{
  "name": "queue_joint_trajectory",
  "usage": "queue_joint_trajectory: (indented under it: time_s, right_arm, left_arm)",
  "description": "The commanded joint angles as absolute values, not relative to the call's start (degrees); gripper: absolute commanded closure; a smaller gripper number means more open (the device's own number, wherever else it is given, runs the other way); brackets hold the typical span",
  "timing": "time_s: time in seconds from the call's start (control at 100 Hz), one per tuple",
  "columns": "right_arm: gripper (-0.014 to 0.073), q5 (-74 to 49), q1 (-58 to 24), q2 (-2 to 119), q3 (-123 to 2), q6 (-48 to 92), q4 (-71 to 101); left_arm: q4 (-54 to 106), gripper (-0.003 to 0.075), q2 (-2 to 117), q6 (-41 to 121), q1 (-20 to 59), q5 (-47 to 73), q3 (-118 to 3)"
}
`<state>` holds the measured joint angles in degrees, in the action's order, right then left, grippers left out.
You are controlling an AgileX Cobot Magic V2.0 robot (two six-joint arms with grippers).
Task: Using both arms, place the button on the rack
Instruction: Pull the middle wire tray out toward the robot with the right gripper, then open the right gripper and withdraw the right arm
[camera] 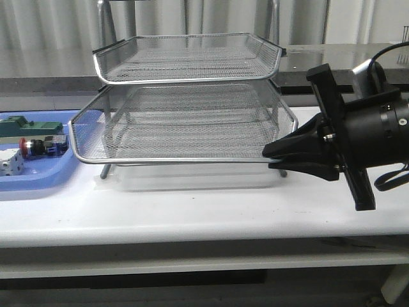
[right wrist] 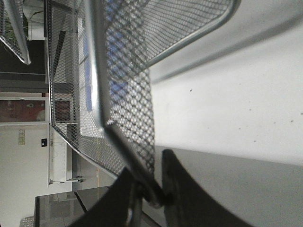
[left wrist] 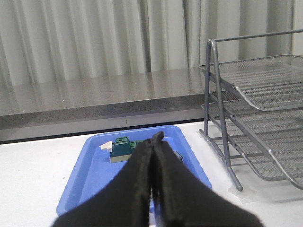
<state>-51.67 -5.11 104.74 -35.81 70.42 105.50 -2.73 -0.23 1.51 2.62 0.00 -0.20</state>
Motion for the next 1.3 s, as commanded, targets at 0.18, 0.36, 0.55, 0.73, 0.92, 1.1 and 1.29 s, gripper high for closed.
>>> queue_joint_trajectory:
  time_s: [0.18, 0.36, 0.55, 0.73, 0.92, 1.1, 1.29]
  right_arm:
    - [0.0548, -44.5, -5.8, 101.9, -33.7, 71.6, 98.6]
    - [0.0513, -43.9, -5.8, 100.2, -33.7, 71.6, 98.6]
    - [0.0279, -44.5, -5.8, 100.1, -33.7, 71.6, 98.7]
    - [0.0188, -45.8, -5.8, 100.1, -33.7, 73.1, 100.0]
    - [0.0188, -47.8, -5.8, 100.1, -33.7, 75.4, 103.5]
    - [0.0188, -49.1, -5.8, 98.9, -33.7, 76.0, 104.7]
    - [0.0188, -47.4, -5.8, 95.0, -33.7, 76.0, 104.6]
  left_arm:
    - [-2.1, 0.0741, -2.1, 1.1, 2.4, -4.4, 3.0]
    - [-2.1, 0.0741, -2.1, 1.1, 2.4, -4.4, 3.0]
    - [-2.1, 0.0741, -2.1, 1.1, 2.4, -4.4, 3.0]
    - [-2.1, 0.0741, -2.1, 1.1, 2.4, -4.4, 3.0]
    - [-2.1, 0.0741, -2.1, 1.1, 2.4, -4.4, 3.0]
    - [-2.1, 0.0741, -2.1, 1.1, 2.4, -4.4, 3.0]
    - [-2.1, 0.0741, -2.1, 1.1, 2.4, -4.4, 3.0]
